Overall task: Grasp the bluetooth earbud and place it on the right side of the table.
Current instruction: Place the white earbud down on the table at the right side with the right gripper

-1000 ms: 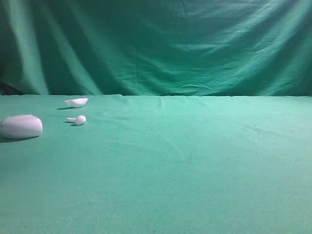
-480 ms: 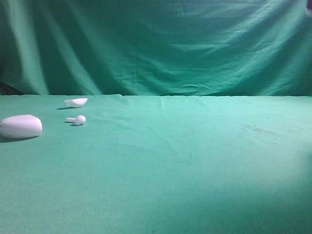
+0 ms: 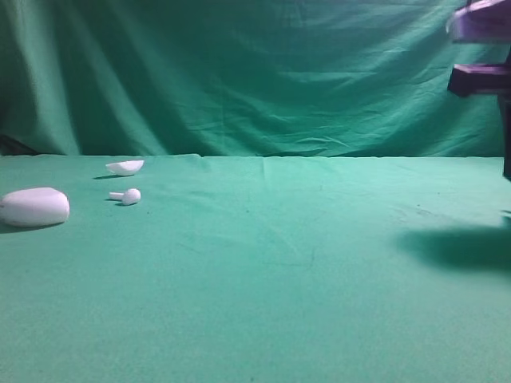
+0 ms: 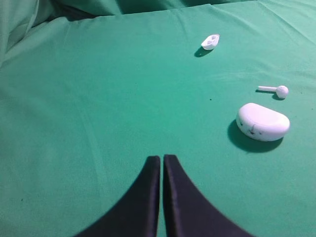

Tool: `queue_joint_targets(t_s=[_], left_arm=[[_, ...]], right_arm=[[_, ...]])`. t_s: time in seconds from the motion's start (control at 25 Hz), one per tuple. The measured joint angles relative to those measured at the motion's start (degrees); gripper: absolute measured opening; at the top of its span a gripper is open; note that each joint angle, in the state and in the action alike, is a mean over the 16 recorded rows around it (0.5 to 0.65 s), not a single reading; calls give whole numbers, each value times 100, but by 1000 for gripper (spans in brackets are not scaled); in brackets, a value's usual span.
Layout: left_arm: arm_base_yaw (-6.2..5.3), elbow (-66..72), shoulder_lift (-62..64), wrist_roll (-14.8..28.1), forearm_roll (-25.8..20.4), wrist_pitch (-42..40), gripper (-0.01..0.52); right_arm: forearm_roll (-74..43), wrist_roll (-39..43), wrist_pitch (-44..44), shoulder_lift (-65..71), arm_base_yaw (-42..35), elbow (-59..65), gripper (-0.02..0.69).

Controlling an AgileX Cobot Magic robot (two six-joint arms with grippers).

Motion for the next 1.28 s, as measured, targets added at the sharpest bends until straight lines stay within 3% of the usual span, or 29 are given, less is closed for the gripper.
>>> queue_joint_targets(t_s=[0.36, 0.8, 0.92, 1.04, 1.28], left_arm=[[0, 0, 0, 0, -1, 0, 0], [0, 0, 0, 0, -1, 0, 0], [0, 0, 0, 0, 0, 0, 0], [0, 0, 0, 0, -1, 0, 0], [0, 0, 0, 0, -1, 0, 0]], right_arm=[[-108, 1, -342, 403, -1, -2, 126], [-58, 1, -133, 149, -8, -82, 381], [-7, 1, 21, -208, -9, -103, 421], [74, 1, 214, -749, -9, -113, 398], [235, -4, 665, -2256, -9, -99, 231]])
